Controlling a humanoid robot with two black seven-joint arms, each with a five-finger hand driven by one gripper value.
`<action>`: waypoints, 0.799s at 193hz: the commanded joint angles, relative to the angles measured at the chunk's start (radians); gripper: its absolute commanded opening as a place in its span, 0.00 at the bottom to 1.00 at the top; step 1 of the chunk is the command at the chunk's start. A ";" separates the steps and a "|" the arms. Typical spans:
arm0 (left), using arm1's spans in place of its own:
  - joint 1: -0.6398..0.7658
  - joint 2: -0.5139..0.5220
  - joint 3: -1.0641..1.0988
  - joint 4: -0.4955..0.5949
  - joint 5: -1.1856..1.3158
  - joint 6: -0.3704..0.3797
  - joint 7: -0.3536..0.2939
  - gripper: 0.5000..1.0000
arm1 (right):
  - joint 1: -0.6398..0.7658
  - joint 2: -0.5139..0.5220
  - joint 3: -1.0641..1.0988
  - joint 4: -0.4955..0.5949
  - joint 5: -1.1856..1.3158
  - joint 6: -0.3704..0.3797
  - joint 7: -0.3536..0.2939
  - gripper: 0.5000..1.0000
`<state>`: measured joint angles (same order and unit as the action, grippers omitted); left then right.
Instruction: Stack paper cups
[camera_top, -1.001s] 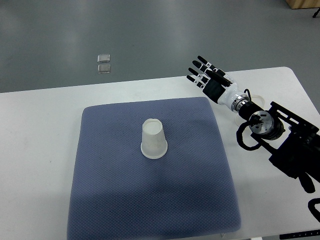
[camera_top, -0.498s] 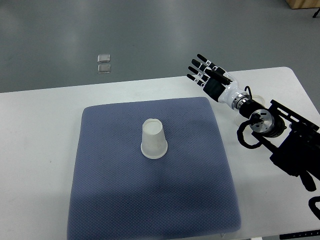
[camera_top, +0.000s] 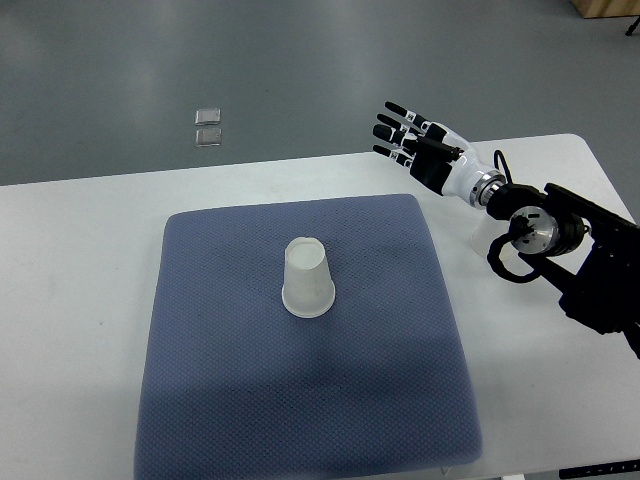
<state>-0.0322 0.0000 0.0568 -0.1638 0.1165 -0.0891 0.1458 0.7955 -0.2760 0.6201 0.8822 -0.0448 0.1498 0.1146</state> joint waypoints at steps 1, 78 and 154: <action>0.000 0.000 0.000 -0.002 0.000 0.000 0.000 1.00 | 0.051 -0.042 -0.077 0.001 0.002 0.001 -0.001 0.85; 0.000 0.000 0.001 -0.005 0.000 -0.011 0.000 1.00 | 0.194 -0.137 -0.275 0.004 0.005 0.004 0.000 0.85; 0.002 0.000 0.005 -0.007 0.000 -0.015 -0.002 1.00 | 0.390 -0.242 -0.552 0.018 -0.013 0.088 -0.018 0.85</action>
<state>-0.0310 0.0000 0.0597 -0.1688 0.1166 -0.1022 0.1441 1.0692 -0.4735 0.2431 0.8883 -0.0451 0.2016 0.1135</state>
